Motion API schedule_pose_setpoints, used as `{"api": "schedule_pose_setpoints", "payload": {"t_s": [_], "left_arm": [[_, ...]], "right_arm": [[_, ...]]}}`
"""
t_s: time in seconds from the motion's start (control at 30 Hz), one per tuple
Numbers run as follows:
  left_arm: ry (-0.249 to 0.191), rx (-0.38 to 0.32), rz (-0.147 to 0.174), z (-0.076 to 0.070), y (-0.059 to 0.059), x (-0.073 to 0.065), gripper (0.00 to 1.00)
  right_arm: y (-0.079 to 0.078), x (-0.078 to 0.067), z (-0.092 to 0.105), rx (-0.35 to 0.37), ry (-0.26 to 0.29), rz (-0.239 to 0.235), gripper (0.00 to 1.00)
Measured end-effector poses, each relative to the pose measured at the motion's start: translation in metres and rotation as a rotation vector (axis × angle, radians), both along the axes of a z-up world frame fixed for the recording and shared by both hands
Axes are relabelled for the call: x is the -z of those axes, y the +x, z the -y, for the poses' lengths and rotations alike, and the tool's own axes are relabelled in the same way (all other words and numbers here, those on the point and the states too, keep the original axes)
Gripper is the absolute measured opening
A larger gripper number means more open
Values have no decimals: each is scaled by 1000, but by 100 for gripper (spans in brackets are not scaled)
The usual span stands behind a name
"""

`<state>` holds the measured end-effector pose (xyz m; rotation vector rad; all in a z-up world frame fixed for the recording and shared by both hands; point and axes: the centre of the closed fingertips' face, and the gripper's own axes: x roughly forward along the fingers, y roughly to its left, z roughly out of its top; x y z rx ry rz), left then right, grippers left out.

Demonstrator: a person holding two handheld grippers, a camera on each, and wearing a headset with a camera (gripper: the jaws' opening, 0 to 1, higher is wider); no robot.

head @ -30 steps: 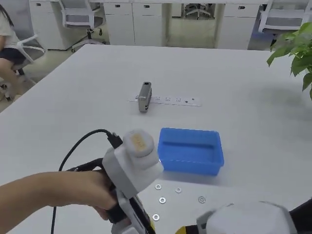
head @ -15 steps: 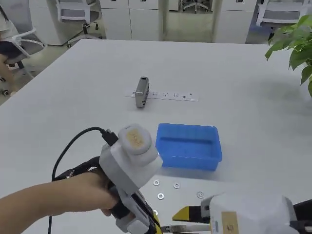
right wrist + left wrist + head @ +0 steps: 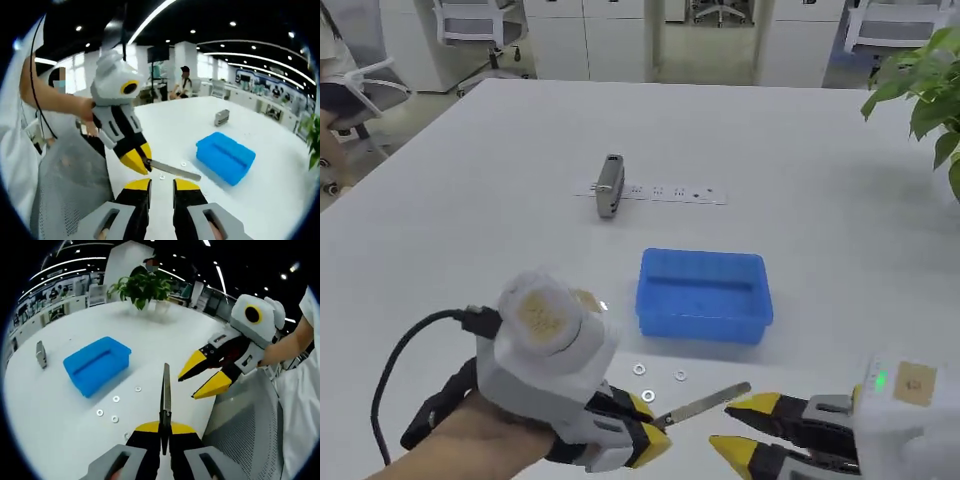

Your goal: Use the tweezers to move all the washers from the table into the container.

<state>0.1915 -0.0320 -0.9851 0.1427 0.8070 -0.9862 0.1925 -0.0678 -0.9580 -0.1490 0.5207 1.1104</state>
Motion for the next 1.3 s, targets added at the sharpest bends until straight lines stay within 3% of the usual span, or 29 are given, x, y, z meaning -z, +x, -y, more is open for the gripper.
{"api": "schedule_pose_setpoints", "payload": {"t_s": [0.03,0.07,0.1,0.17,0.23,0.27,0.33,0.37,0.47,0.53,0.63,0.83,0.9,0.93,0.97,1.03,1.17,1.3], "left_arm": [[-12,-5,18,1,1,-2,1],[-44,2,50,4,1,-7,1],[-61,2,61,6,1,-9,1],[-86,21,63,8,-2,-12,1],[-108,44,85,12,-4,-15,1],[-129,66,87,15,-6,-17,1],[-185,76,96,20,-8,-22,1],[-186,81,90,19,-8,-21,1],[-187,97,106,20,-9,-23,2],[-193,104,114,21,-9,-25,2],[-206,116,106,24,-13,-26,2],[-207,59,118,19,-10,-24,2],[-204,7,98,16,-9,-21,3],[-195,-32,66,14,-10,-18,4],[-190,-56,56,12,-9,-17,4],[-187,-87,62,6,-10,-17,5],[-179,-190,-17,-9,-15,-10,16],[-139,-256,-38,-27,-23,-6,23]], "right_arm": [[0,1,0,12,31,-47,16],[-2,1,-2,7,85,-123,18],[1,0,-3,24,125,-154,19],[8,-7,-7,47,220,-209,21],[7,-16,-13,7,293,-263,21],[7,-19,-15,-23,305,-255,20],[2,-22,-21,-64,307,-285,15],[3,-26,-24,-69,313,-253,13],[-3,-30,-31,-116,299,-242,12],[-6,-33,-34,-151,282,-210,9],[-7,-39,-41,-161,303,-238,5],[-9,-39,-47,-177,262,-235,2],[-9,-37,-49,-171,251,-250,1],[-10,-35,-51,-176,246,-249,1],[-10,-33,-52,-179,234,-243,1],[-10,-33,-57,-182,231,-240,1],[-6,-34,-63,-178,229,-217,1],[11,-29,-67,-126,215,-187,1]]}}
